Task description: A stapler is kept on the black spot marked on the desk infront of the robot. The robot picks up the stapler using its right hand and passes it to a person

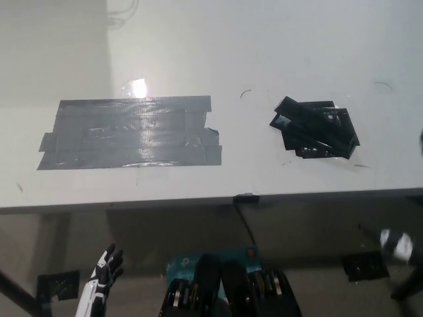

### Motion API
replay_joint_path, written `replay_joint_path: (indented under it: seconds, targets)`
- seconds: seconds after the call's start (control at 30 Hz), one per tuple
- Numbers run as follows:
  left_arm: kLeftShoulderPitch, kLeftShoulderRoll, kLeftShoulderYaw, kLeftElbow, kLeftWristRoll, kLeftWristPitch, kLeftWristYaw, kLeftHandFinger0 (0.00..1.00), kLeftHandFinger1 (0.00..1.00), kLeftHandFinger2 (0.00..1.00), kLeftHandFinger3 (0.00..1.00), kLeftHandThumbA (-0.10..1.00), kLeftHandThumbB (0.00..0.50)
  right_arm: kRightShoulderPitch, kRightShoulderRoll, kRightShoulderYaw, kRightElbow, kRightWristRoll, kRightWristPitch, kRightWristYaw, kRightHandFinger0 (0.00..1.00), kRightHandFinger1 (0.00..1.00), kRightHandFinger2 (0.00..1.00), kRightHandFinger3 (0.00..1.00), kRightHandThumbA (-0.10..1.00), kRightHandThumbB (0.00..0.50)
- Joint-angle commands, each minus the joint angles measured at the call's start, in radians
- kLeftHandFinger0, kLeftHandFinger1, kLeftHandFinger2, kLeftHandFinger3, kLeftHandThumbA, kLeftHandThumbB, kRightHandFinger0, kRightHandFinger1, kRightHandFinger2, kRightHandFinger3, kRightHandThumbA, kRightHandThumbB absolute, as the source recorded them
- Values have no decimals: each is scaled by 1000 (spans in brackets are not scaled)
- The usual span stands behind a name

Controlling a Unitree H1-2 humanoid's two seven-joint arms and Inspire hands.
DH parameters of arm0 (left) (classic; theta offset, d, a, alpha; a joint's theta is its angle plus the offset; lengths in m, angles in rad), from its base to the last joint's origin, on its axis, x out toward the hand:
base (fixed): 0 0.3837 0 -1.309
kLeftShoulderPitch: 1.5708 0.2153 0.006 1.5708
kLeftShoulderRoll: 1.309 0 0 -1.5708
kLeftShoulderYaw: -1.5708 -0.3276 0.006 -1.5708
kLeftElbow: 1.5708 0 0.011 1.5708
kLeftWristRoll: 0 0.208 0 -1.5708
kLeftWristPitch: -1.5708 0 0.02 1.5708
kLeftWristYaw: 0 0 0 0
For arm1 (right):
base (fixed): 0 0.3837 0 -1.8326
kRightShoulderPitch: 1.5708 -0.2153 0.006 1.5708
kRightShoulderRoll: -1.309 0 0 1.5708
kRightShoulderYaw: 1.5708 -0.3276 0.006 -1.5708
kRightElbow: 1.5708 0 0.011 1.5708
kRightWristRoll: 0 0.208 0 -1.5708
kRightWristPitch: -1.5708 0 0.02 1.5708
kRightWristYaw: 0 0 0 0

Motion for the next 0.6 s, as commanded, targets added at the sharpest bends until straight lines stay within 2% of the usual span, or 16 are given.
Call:
replay_joint_path:
  seconds: [0.0,0.03,0.1,0.17,0.23,0.3,0.33,0.43,0.57]
  targets:
    - [-14,10,10,-11,-3,-87,7,1000,1000,1000,1000,1000,500,-230,-76,15,62,-105,265,54,1000,1000,1000,1000,1000,295]
    - [-15,10,9,-8,-3,-89,6,1000,1000,1000,1000,1000,500,-257,-84,30,88,-131,283,61,1000,1000,1000,1000,1000,296]
    - [-13,7,11,-8,-10,-84,5,1000,1000,1000,1000,1000,500,-336,-93,67,178,-155,313,72,1000,1000,1000,1000,1000,267]
    - [-14,8,12,-5,-14,-84,4,1000,1000,1000,1000,1000,500,-394,-92,94,248,-162,340,79,1000,1000,1000,1000,1000,266]
    - [-13,9,10,-6,-13,-82,2,1000,1000,1000,1000,1000,500,-478,-87,134,345,-185,383,88,1000,1000,1000,1000,1000,277]
    - [-13,8,9,-9,-8,-78,3,1000,1000,1000,1000,1000,500,-561,-83,171,457,-217,404,100,1000,1000,1000,1000,1000,324]
    - [-12,8,7,-10,-6,-78,3,1000,1000,1000,1000,1000,500,-592,-78,180,500,-227,415,112,1000,1000,1000,1000,1000,330]
    - [-14,8,4,-5,-4,-86,1,1000,1000,1000,1000,1000,500,-654,-71,211,594,-246,418,122,1000,1000,1000,1000,1000,304]
    - [-13,7,4,-8,-3,-79,1,1000,1000,1000,1000,1000,500,-732,-48,248,734,-263,418,118,1000,1000,1000,1000,1000,315]
